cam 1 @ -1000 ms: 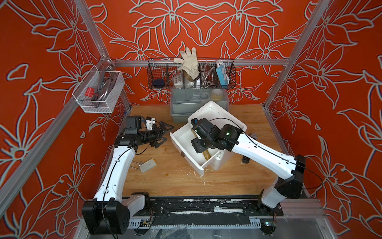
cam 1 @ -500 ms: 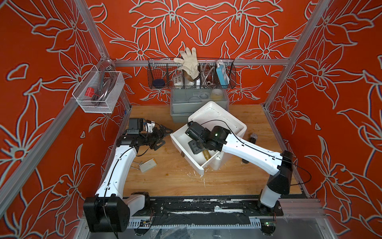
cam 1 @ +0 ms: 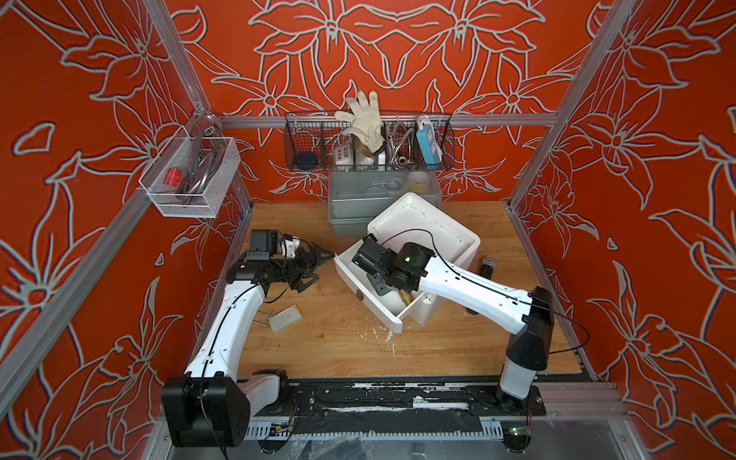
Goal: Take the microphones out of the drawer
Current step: Pick up the microphone from the drawer.
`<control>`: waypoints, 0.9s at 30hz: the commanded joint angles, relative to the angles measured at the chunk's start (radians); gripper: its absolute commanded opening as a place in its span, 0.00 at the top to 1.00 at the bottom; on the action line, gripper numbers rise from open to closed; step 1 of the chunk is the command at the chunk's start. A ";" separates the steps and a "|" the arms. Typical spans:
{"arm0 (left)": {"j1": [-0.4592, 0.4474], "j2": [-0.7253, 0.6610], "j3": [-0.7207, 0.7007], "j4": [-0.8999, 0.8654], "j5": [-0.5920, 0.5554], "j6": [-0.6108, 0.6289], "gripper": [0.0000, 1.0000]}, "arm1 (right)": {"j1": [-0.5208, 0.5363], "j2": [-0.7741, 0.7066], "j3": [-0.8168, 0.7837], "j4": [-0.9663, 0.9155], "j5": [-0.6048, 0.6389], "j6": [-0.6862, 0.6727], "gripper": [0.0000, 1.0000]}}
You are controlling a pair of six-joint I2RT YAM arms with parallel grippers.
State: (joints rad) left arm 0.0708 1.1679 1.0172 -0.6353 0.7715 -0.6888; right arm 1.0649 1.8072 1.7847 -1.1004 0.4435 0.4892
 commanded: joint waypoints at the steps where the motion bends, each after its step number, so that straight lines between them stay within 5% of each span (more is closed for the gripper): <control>1: -0.006 -0.004 -0.002 0.022 0.012 0.003 0.03 | -0.021 0.019 0.028 -0.067 0.083 0.023 0.32; 15: -0.006 -0.006 0.010 0.019 0.024 0.003 0.03 | -0.131 -0.147 -0.218 0.168 -0.182 0.115 0.36; 27: -0.007 -0.027 0.005 0.016 0.022 0.000 0.03 | -0.147 -0.177 -0.265 0.220 -0.120 0.004 0.57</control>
State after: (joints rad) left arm 0.0708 1.1645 1.0172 -0.6239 0.7830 -0.6956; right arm 0.9268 1.6405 1.5391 -0.9001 0.2989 0.5362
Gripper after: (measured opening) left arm 0.972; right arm 0.429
